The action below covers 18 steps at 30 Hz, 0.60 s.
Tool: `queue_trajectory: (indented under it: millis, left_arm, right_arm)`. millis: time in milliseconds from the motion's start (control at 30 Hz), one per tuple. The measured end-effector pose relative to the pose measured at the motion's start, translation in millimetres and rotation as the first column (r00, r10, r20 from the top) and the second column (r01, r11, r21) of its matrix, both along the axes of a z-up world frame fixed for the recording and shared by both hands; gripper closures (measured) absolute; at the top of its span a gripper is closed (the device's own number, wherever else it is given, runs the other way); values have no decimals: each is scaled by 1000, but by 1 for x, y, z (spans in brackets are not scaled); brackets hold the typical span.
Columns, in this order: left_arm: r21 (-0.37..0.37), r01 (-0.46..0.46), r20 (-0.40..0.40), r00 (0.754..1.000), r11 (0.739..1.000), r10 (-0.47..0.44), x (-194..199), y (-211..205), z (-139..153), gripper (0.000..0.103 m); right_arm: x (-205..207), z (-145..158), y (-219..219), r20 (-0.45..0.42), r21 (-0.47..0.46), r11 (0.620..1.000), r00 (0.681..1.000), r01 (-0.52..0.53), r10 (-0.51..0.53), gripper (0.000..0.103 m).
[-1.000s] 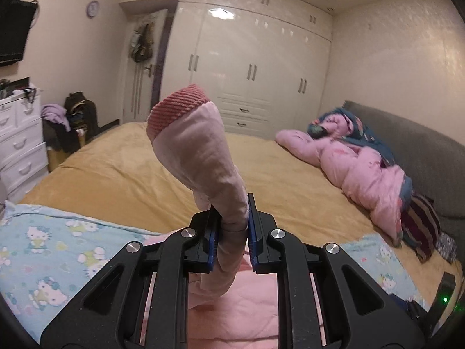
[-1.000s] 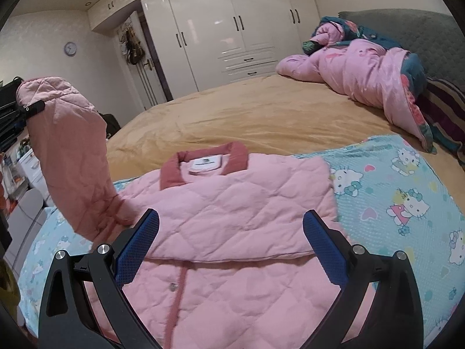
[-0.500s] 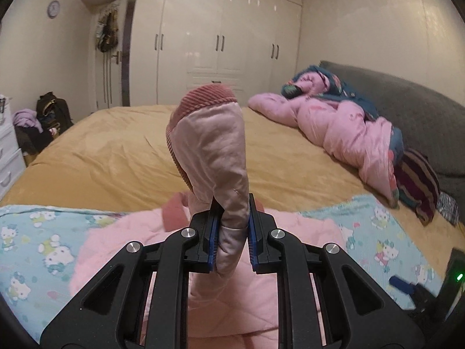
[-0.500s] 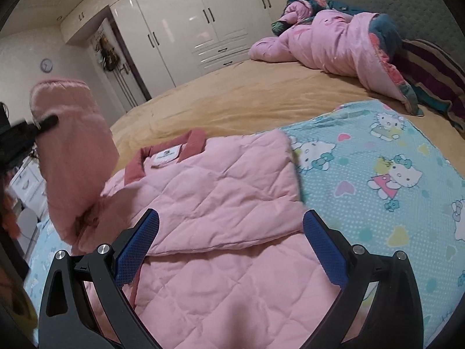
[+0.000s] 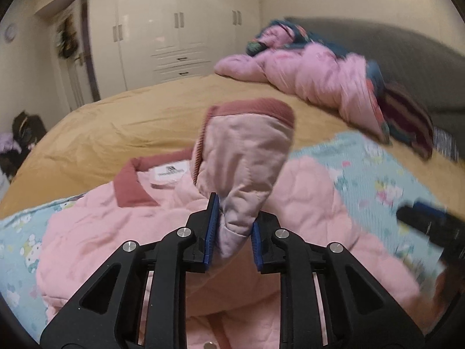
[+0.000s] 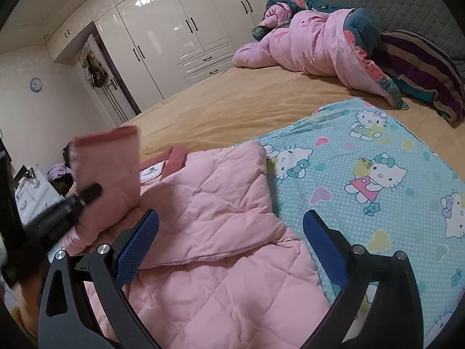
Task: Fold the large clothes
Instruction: 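Carry the sleeve across the jacket front with the left gripper and release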
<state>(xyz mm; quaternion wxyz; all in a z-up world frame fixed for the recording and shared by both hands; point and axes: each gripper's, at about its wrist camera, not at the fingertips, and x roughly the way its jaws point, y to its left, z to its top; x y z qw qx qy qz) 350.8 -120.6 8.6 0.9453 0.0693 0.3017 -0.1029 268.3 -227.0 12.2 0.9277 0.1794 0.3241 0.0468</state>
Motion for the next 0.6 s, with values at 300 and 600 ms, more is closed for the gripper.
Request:
queue_trajectory:
  millis: [300, 600]
  left_arm:
    - [115, 64, -95, 994, 991, -54, -10, -29, -46, 78]
    - [169, 134, -103, 988, 976, -118, -31, -39, -52, 24]
  right_arm:
    - [3, -6, -14, -23, 28, 999, 999, 32, -31, 4]
    - [9, -13, -10, -54, 90, 996, 998, -5, 10, 4]
